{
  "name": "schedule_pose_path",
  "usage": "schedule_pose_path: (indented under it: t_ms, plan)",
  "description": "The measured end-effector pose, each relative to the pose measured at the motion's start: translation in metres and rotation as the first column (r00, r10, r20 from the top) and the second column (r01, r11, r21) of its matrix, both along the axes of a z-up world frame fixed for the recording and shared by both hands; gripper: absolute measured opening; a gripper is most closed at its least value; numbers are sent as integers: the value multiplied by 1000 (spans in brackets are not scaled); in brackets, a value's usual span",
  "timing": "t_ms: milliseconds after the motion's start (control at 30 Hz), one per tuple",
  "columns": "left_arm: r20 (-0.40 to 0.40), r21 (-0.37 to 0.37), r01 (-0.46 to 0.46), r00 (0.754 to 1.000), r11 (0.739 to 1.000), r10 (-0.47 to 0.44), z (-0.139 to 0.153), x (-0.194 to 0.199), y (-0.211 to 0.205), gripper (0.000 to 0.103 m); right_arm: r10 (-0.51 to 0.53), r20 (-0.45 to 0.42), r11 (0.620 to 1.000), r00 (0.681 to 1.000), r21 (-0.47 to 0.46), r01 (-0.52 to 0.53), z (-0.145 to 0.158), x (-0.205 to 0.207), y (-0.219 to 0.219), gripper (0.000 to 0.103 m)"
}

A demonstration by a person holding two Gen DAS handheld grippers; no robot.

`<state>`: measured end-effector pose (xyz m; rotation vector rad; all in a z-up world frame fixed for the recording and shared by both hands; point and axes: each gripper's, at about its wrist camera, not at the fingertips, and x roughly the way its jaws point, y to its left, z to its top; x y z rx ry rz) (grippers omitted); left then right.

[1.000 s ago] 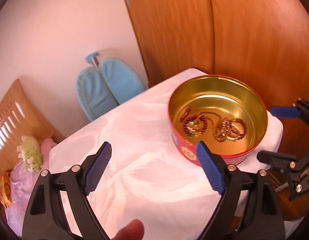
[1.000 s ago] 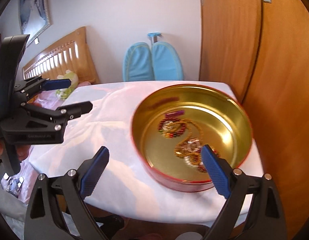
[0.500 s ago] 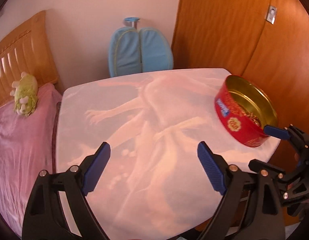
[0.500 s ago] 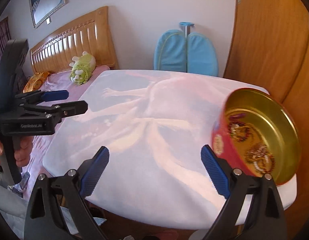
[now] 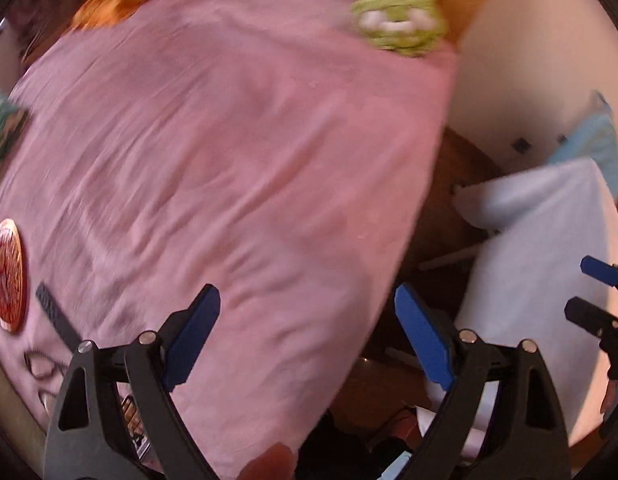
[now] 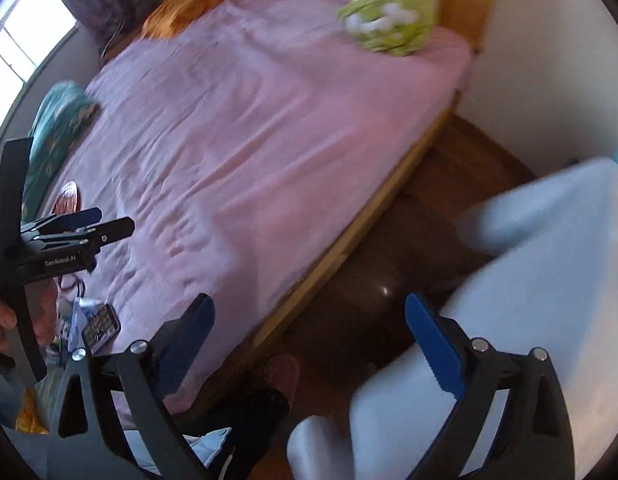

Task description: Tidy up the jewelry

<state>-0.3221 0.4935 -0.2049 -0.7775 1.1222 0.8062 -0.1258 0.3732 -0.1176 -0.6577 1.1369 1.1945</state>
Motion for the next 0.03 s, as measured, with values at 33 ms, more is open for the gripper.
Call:
schedule_pose_path:
  t_ms: [33]
  plan:
    - [-27, -18, -65, 998, 998, 65, -19, -20, 15, 87, 56, -4, 998, 998, -37, -56, -17, -16, 36, 97]
